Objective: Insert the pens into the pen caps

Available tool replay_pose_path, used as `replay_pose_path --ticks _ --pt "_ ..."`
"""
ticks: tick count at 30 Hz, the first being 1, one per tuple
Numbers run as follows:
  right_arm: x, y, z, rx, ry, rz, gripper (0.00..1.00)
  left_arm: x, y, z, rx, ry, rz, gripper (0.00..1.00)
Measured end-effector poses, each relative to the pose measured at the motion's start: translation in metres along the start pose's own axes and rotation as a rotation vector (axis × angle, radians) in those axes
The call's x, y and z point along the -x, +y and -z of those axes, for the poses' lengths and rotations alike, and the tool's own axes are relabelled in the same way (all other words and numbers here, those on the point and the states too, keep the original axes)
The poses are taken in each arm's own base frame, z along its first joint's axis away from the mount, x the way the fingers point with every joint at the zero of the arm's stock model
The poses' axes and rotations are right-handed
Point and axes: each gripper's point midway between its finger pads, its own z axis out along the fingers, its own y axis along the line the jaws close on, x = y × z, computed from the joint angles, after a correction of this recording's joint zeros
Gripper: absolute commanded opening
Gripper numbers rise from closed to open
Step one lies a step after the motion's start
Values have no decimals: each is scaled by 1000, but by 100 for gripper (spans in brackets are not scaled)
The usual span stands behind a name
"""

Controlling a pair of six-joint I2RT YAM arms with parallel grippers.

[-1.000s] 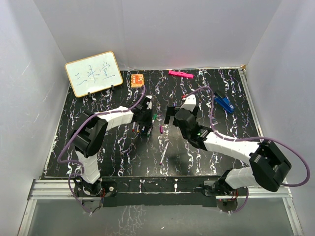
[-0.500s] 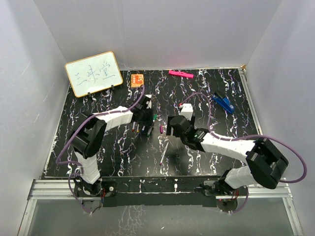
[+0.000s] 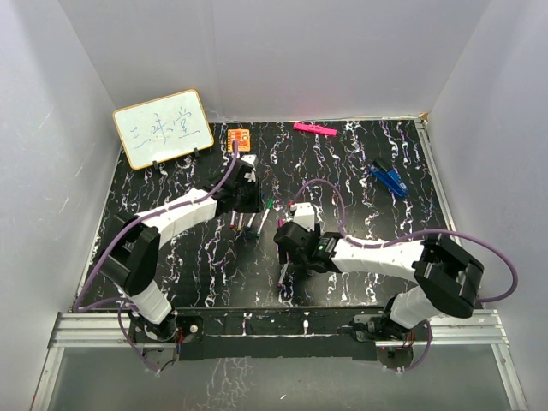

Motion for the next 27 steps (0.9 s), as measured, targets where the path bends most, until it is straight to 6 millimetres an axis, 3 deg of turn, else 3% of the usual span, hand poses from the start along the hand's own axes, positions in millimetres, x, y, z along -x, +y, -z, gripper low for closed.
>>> replay_pose_path --ticks 10,25,27 --pt "-8 8 -2 -6 67 17 53 -23 21 3 70 35 0 29" --pt "-34 20 -10 9 219 87 34 -23 29 5 107 22 -5 29" --pt "-38 18 -10 7 235 94 26 -23 29 5 110 21 -7 29"
